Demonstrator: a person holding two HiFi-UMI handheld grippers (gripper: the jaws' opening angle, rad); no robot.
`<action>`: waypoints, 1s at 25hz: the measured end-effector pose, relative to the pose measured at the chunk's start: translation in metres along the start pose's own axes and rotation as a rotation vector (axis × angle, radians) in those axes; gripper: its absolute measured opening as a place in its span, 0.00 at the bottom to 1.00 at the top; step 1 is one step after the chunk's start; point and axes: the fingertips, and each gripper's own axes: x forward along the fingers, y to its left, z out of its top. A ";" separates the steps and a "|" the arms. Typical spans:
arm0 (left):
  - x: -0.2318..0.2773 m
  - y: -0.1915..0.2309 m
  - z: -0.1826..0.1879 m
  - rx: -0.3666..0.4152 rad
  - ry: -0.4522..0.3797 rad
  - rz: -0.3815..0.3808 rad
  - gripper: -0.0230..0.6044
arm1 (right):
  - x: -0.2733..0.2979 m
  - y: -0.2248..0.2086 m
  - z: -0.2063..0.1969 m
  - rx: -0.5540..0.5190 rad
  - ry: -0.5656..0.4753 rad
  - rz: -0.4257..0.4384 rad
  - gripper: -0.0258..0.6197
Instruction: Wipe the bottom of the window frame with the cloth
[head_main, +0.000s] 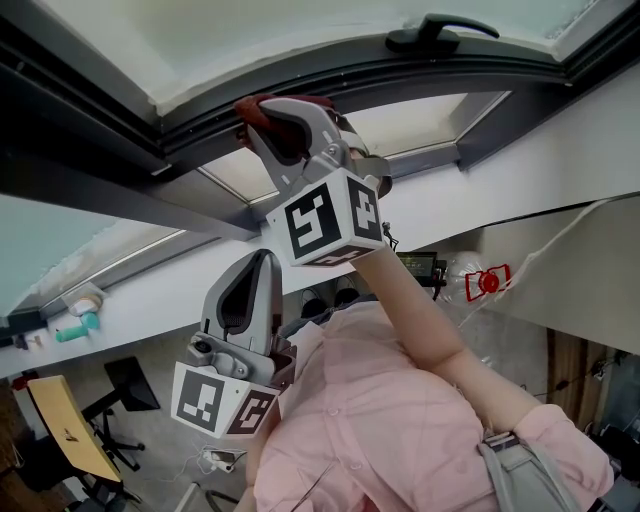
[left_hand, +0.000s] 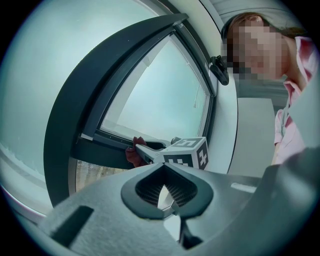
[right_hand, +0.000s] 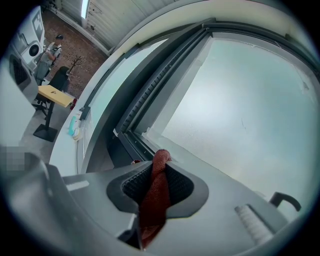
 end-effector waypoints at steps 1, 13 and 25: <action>0.000 -0.001 0.000 0.000 0.000 0.000 0.03 | -0.001 -0.001 -0.001 0.002 0.001 -0.002 0.15; 0.004 -0.006 -0.001 0.002 -0.002 -0.004 0.03 | -0.007 -0.013 -0.010 0.011 0.009 -0.023 0.15; 0.008 -0.012 -0.003 0.003 -0.002 -0.005 0.03 | -0.012 -0.021 -0.016 0.014 0.014 -0.035 0.15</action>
